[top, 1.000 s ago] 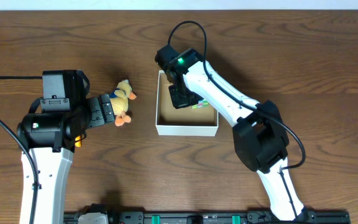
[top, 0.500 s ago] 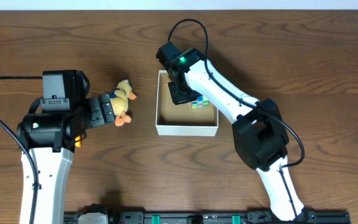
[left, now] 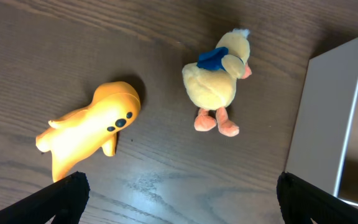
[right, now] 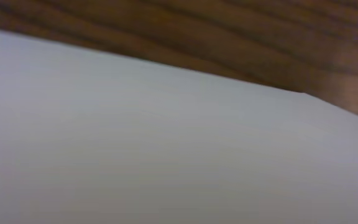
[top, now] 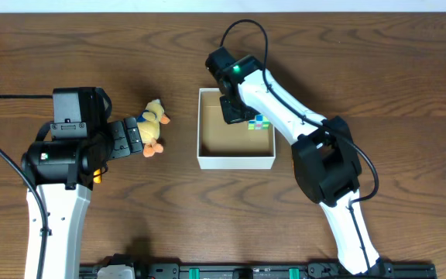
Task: Pack container
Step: 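Lower the cube into the box's right side and release, then raise the right gripper and move it to the orange toy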
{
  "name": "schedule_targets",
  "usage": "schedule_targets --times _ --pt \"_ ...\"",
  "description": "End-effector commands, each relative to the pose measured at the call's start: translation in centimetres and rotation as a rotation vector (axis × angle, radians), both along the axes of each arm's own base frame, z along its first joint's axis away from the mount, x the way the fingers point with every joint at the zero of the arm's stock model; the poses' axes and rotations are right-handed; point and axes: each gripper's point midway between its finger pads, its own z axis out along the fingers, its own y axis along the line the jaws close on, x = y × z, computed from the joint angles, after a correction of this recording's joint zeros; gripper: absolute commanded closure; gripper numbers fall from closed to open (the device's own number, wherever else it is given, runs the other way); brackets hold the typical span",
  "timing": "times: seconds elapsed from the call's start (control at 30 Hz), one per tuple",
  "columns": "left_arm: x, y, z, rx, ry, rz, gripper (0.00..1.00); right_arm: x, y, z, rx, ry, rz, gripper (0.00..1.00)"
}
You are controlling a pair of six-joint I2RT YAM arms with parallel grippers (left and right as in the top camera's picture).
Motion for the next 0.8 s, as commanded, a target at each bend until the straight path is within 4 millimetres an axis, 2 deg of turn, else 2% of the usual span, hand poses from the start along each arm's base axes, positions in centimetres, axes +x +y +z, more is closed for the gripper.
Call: schedule_targets --times 0.0,0.3,0.43,0.57,0.7,0.73,0.77 --pt "0.2 0.2 0.5 0.007 -0.009 0.002 0.02 0.9 -1.5 -0.5 -0.033 -0.011 -0.014 0.98" --pt "0.2 0.2 0.5 0.007 -0.006 0.002 0.02 1.1 -1.4 -0.4 -0.027 -0.019 -0.005 0.99" --pt "0.2 0.2 0.5 0.007 -0.006 0.002 0.02 -0.1 -0.8 1.2 -0.028 -0.008 0.023 0.96" --pt "0.2 0.2 0.5 0.007 -0.006 0.002 0.02 -1.0 -0.8 5.6 0.005 -0.049 0.031 0.96" --pt "0.2 0.2 0.5 0.007 -0.006 0.002 0.02 -0.9 -2.0 12.4 0.078 -0.167 0.006 0.93" --pt "0.2 0.2 0.5 0.007 -0.006 0.002 0.02 -0.7 -2.7 14.4 0.102 -0.207 -0.009 0.87" --pt "0.2 0.2 0.5 0.007 -0.006 0.002 0.02 -0.6 -3.5 16.1 0.122 -0.242 -0.027 0.73"
